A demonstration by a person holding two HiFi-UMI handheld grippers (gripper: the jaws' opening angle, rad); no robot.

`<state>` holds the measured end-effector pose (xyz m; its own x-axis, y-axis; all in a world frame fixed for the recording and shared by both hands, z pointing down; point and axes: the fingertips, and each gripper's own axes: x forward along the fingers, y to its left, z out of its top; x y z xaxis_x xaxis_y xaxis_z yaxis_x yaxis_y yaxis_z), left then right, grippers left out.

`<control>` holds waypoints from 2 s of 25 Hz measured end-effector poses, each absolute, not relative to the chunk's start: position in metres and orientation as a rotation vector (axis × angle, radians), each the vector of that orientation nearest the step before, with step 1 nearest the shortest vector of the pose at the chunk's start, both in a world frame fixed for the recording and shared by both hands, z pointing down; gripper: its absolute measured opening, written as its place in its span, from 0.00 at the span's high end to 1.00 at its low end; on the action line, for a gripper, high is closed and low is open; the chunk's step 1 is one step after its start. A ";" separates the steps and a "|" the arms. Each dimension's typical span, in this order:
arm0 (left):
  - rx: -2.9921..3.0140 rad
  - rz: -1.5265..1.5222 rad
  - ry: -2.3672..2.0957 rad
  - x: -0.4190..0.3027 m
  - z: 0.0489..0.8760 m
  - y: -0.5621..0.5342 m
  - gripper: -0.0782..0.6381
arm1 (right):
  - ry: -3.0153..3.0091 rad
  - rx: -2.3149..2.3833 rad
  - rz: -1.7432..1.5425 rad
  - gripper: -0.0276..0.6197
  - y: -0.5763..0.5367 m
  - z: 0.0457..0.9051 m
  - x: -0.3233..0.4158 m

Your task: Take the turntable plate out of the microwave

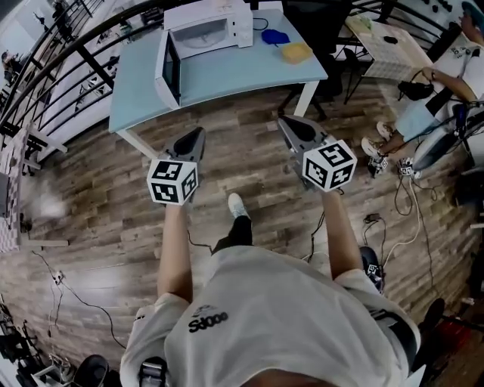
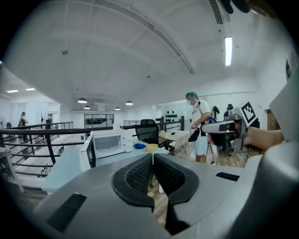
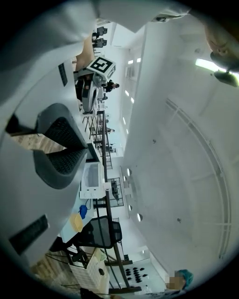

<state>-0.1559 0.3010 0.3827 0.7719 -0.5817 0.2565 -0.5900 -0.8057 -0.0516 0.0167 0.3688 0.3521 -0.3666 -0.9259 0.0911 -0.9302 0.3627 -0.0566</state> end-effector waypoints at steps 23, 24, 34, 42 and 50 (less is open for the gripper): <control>2.914 0.341 -0.884 -0.091 0.379 -0.019 0.87 | -2.560 1.624 0.293 0.95 0.038 0.350 0.046; 2.911 0.334 -0.885 -0.087 0.382 -0.026 0.87 | -2.581 1.614 0.319 0.95 0.027 0.353 0.047; 2.802 0.315 -1.034 -0.037 0.399 -0.161 0.86 | -2.618 1.468 0.262 0.95 -0.139 0.372 0.092; 2.561 0.220 -1.163 0.010 0.431 -0.266 0.87 | -2.685 1.246 0.474 0.95 -0.248 0.416 0.113; 2.227 0.003 -1.257 0.004 0.475 -0.331 0.86 | -2.650 1.044 0.557 0.89 -0.313 0.469 0.101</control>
<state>0.0038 -0.3315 0.4754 0.5568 -0.7845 0.2729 -0.7857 -0.3909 0.4794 0.1005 -0.3135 0.4688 -0.7164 -0.6018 0.3531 -0.6930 0.6723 -0.2603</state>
